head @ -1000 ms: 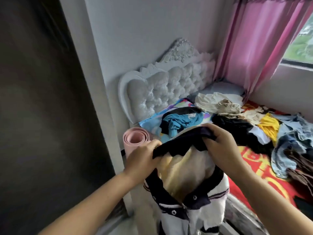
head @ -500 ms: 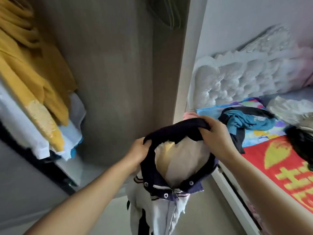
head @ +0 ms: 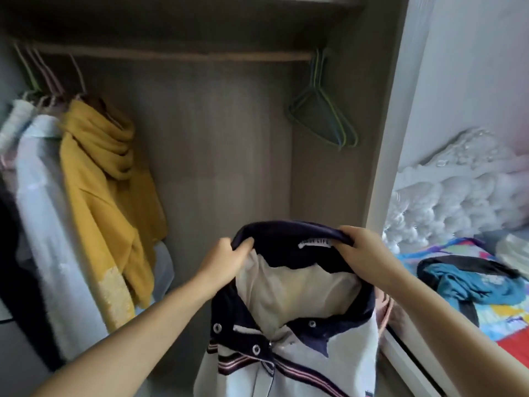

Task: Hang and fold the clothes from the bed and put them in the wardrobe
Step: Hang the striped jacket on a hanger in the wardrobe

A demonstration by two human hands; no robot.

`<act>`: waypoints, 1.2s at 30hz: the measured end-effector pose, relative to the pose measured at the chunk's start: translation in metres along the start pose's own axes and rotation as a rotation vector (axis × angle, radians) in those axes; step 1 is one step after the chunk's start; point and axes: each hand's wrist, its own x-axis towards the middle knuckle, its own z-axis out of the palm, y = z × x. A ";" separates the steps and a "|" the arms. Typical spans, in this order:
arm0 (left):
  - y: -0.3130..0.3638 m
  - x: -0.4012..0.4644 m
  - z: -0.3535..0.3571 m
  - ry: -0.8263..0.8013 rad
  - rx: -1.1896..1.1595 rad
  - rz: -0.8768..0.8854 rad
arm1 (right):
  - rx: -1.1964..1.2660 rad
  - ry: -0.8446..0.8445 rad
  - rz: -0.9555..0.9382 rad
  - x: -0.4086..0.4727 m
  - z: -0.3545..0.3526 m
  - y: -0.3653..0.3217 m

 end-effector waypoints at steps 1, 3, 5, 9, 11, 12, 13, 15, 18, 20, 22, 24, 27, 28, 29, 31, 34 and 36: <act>0.003 0.015 -0.009 0.017 -0.059 -0.010 | -0.061 -0.009 0.005 0.015 0.006 -0.003; 0.010 0.040 -0.026 -0.041 -0.223 0.033 | -0.212 -0.050 0.014 0.043 0.018 -0.005; 0.019 0.062 -0.036 -0.118 -0.387 0.105 | -0.276 -0.160 0.047 0.067 0.027 -0.008; 0.037 0.104 -0.043 -0.133 -0.513 0.148 | 0.152 -0.500 0.149 0.108 0.024 -0.026; 0.047 0.125 -0.043 -0.148 -0.530 0.149 | 0.301 -0.412 0.189 0.139 0.014 -0.038; 0.050 0.136 -0.043 -0.144 -0.534 0.149 | 0.322 -0.270 0.181 0.160 0.007 -0.044; 0.053 0.146 -0.043 -0.134 -0.535 0.142 | 0.287 -0.100 0.148 0.182 -0.001 -0.049; 0.056 0.164 -0.043 -0.113 -0.537 0.118 | -0.022 0.192 0.039 0.228 -0.020 -0.057; 0.055 0.189 -0.044 -0.098 -0.552 0.090 | -0.493 0.437 0.041 0.289 -0.041 -0.057; 0.054 0.204 -0.046 -0.074 -0.545 0.069 | -0.718 0.399 0.083 0.321 -0.045 -0.051; 0.054 0.219 -0.050 -0.037 -0.553 0.044 | -0.865 0.302 0.143 0.347 -0.048 -0.047; 0.053 0.231 -0.051 -0.018 -0.589 0.028 | -0.964 0.265 0.182 0.367 -0.050 -0.041; 0.050 0.243 -0.050 -0.009 -0.614 0.027 | -0.970 0.340 0.156 0.389 -0.054 -0.033; 0.048 0.245 -0.049 -0.001 -0.609 0.026 | -0.933 0.374 0.140 0.393 -0.054 -0.031; 0.047 0.248 -0.049 0.007 -0.604 0.021 | -0.884 0.405 0.122 0.395 -0.054 -0.030; 0.043 0.253 -0.049 0.015 -0.610 0.011 | -0.757 0.447 0.081 0.393 -0.050 -0.031; 0.036 0.255 -0.052 0.008 -0.618 -0.018 | -0.476 0.515 -0.002 0.376 -0.031 -0.029; 0.030 0.254 -0.055 0.010 -0.620 -0.060 | -0.296 0.549 -0.059 0.359 -0.015 -0.025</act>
